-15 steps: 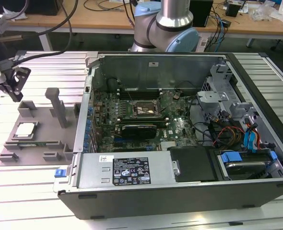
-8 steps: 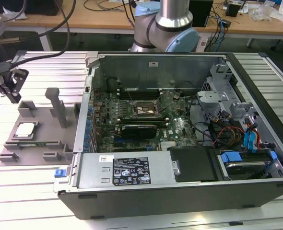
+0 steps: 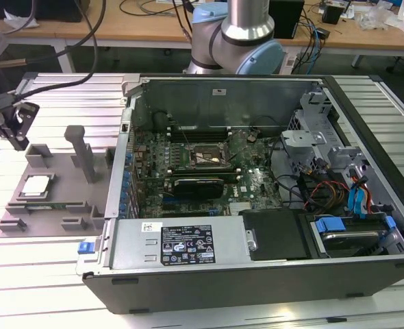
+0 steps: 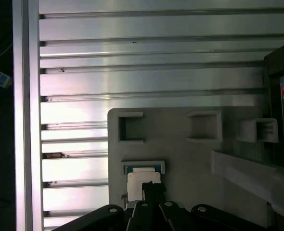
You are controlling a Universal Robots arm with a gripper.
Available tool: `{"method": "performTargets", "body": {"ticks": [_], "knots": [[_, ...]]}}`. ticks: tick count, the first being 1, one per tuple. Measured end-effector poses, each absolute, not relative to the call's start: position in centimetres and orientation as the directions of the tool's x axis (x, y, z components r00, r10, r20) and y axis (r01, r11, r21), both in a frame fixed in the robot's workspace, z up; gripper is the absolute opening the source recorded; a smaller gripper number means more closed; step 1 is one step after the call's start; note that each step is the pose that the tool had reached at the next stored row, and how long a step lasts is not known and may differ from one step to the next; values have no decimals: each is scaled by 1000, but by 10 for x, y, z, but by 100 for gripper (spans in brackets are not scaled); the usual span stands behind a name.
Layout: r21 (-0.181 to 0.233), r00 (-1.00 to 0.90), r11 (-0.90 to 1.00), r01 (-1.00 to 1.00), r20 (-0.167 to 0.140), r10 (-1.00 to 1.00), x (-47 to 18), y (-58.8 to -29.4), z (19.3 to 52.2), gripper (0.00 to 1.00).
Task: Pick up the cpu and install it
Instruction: 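Pick up the cpu and move it towards the insertion slot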
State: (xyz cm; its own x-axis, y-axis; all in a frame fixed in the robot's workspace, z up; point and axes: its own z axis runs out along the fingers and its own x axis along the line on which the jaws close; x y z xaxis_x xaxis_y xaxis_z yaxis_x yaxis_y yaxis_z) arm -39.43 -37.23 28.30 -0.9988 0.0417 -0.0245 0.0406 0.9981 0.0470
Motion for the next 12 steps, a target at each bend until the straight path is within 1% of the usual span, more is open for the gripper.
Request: {"method": "performTargets", "body": {"ticks": [12], "knots": [[47, -999, 998, 35, -24, 36, -399, -379, 268, 11]]}}
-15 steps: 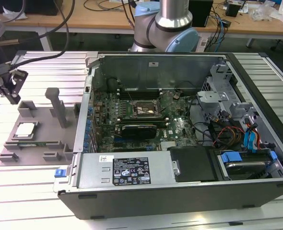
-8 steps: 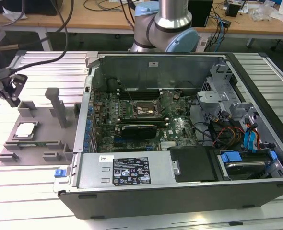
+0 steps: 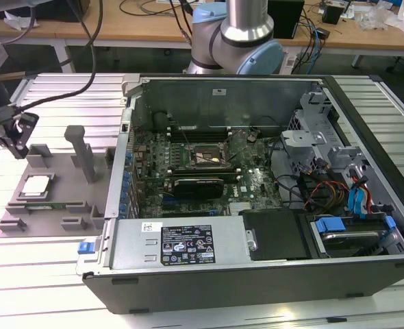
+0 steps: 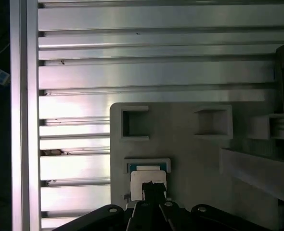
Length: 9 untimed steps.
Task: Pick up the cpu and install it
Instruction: 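Pick up the cpu and move it towards the insertion slot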
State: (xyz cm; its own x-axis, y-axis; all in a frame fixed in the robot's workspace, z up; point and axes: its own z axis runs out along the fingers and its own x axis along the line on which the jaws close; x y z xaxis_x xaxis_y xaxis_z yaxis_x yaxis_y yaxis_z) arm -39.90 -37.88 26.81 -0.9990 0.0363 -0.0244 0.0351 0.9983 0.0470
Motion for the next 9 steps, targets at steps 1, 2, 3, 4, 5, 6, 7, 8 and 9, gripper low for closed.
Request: {"method": "performTargets", "body": {"ticks": [1, 2, 3, 4, 5, 6, 7, 8, 9], "knots": [[47, -999, 998, 35, -24, 36, -399, -381, 267, 11], [47, -999, 998, 34, -24, 36, -399, -384, 265, 11], [47, -999, 998, 34, -24, 35, -400, -385, 265, 11], [47, -999, 998, 34, -24, 35, -400, -387, 263, 11], [47, -999, 998, 34, -24, 35, -400, -390, 261, 11], [47, -999, 998, 34, -24, 35, -400, -394, 257, 11], [47, -999, 998, 34, -25, 35, -400, -395, 256, 11], [47, -999, 998, 34, -25, 35, -400, -396, 255, 11], [47, -999, 998, 34, -24, 35, -400, -396, 254, 11]]}}
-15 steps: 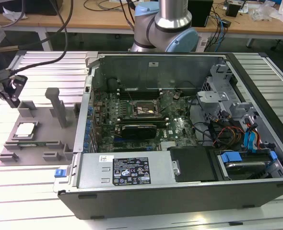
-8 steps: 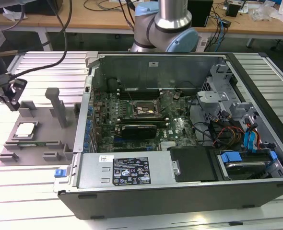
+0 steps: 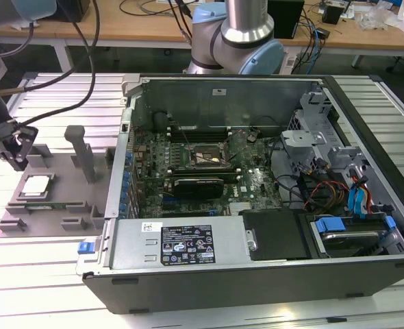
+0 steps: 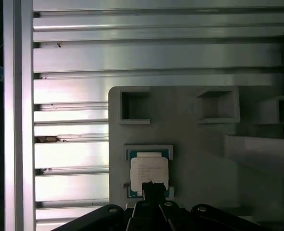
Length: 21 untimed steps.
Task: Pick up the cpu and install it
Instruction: 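Pick up the cpu and move it towards the insertion slot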
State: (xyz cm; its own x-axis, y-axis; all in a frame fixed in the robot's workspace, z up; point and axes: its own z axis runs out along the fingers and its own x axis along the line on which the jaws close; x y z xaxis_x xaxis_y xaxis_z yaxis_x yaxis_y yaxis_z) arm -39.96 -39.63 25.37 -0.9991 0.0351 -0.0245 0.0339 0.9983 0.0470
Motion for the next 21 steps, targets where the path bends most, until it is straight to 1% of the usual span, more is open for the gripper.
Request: {"method": "performTargets", "body": {"ticks": [10, 17, 21], "knots": [[48, -999, 998, 34, -24, 35, -400, -396, 244, 11], [48, -999, 998, 34, -24, 35, -400, -396, 243, 11], [48, -999, 998, 34, -24, 35, -400, -396, 235, 11]]}}
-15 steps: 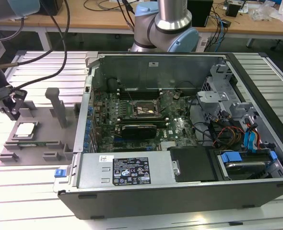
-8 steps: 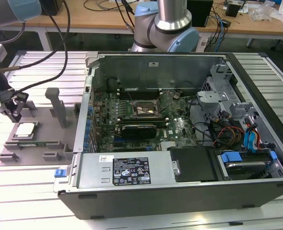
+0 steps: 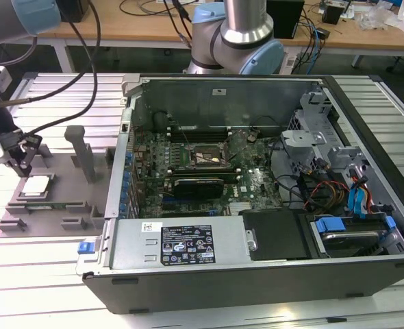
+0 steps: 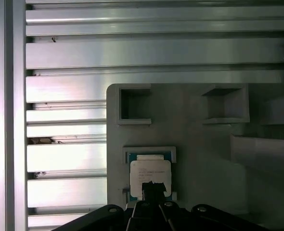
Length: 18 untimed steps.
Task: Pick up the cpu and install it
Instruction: 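Pick up the cpu and move it towards the insertion slot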
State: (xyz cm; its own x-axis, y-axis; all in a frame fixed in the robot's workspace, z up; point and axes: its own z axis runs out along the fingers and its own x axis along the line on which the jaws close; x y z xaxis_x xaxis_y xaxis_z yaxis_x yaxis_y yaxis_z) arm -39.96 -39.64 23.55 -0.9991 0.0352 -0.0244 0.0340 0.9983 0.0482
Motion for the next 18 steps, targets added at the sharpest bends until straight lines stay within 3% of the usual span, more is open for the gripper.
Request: {"method": "performTargets", "body": {"ticks": [5, 6, 8, 10, 12, 13, 18], "knots": [[48, -999, 998, 34, -24, 35, -400, -396, 234, 11], [48, -999, 998, 34, -24, 35, -400, -396, 234, 16], [48, -999, 998, 34, -24, 35, -400, -396, 234, 42], [48, -999, 998, 34, -24, 35, -400, -396, 234, 60], [48, -999, 998, 34, -24, 35, -400, -396, 234, 60], [48, -999, 998, 34, -24, 35, -400, -396, 234, 66], [48, -999, 998, 34, -24, 35, -400, -396, 230, 66]]}}
